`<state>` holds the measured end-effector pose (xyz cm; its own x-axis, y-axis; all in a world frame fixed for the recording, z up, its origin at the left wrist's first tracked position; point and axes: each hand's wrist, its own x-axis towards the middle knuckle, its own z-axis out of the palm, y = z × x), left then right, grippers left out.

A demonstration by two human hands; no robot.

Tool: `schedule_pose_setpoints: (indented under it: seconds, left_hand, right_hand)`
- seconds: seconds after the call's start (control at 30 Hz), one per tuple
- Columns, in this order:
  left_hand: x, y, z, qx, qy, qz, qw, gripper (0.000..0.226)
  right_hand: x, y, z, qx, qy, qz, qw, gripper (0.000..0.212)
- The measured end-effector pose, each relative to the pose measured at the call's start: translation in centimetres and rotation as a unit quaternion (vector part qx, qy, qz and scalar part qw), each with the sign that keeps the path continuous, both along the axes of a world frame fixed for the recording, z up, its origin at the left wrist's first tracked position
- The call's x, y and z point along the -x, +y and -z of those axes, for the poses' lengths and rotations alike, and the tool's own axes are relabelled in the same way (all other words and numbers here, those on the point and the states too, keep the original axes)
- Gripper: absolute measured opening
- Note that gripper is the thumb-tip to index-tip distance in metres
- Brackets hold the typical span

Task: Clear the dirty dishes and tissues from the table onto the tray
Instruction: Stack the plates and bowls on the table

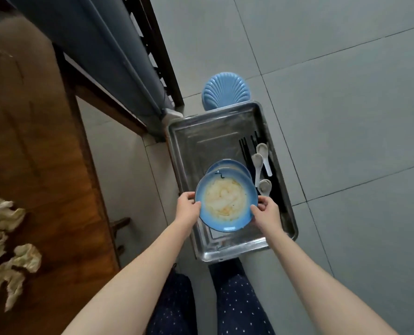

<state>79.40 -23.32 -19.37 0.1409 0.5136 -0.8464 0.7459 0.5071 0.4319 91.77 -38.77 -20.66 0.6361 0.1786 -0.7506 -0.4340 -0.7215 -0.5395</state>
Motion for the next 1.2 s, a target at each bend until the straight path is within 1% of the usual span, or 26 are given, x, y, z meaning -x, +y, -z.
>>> schedule_pose_setpoints:
  seconds: [0.1,0.17,0.27,0.37,0.5,0.6,0.67,0.83,0.9,1.0,1.07,1.13,1.2]
  left_hand:
    - [-1.3,-0.2,2.9,0.012,0.023,-0.042,0.999,0.037]
    - [-2.0,-0.4,4.7,0.01,0.027,-0.052,0.998,0.037]
    - [-2.9,-0.3,6.7,-0.001,0.029,-0.066,0.997,0.035]
    - [-3.5,-0.5,8.1,-0.013,0.014,-0.078,0.997,0.037]
    - [-3.8,-0.5,8.8,-0.038,-0.001,-0.071,0.997,0.037]
    - [-3.7,-0.4,8.8,-0.021,-0.009,-0.056,0.998,0.034]
    - [-3.6,-0.3,8.7,-0.003,-0.013,-0.029,0.999,0.034]
    - [-3.5,0.5,7.2,0.065,-0.018,0.066,0.995,0.039]
    - [-3.1,0.6,5.9,0.07,-0.012,0.083,0.994,0.045]
    - [-2.3,0.6,3.4,0.048,0.004,0.068,0.997,0.063]
    - [-1.2,0.4,1.3,0.019,0.0,0.075,0.997,0.061]
    - [-0.1,0.2,-0.8,-0.022,-0.009,0.091,0.996,0.055]
    - [1.1,0.4,-3.2,-0.053,-0.019,0.086,0.995,0.05]
  right_hand:
    - [-1.0,0.3,2.9,0.029,-0.015,-0.031,0.999,0.021]
    - [-1.5,0.4,4.6,0.04,-0.007,-0.036,0.999,0.02]
    - [-2.4,0.9,6.4,0.032,0.006,-0.025,0.999,0.029]
    - [-3.0,1.4,7.5,0.019,0.007,-0.005,1.0,0.032]
    - [-3.4,1.8,8.3,-0.001,0.012,-0.01,1.0,0.033]
    - [-3.4,2.1,8.6,-0.001,0.009,-0.02,1.0,0.035]
    - [-3.4,2.4,8.7,0.006,0.01,-0.025,1.0,0.041]
    - [-4.0,3.1,7.8,0.022,0.025,0.003,0.999,0.052]
    - [-4.1,3.2,6.7,0.029,0.036,0.002,0.999,0.058]
    - [-4.0,3.6,4.2,0.022,0.033,-0.017,0.999,0.06]
    - [-3.6,4.0,2.1,0.009,0.018,-0.006,1.0,0.053]
    - [-3.2,4.5,-0.1,-0.011,-0.003,0.012,1.0,0.046]
    - [-2.7,5.1,-2.5,-0.043,-0.014,0.024,0.999,0.041]
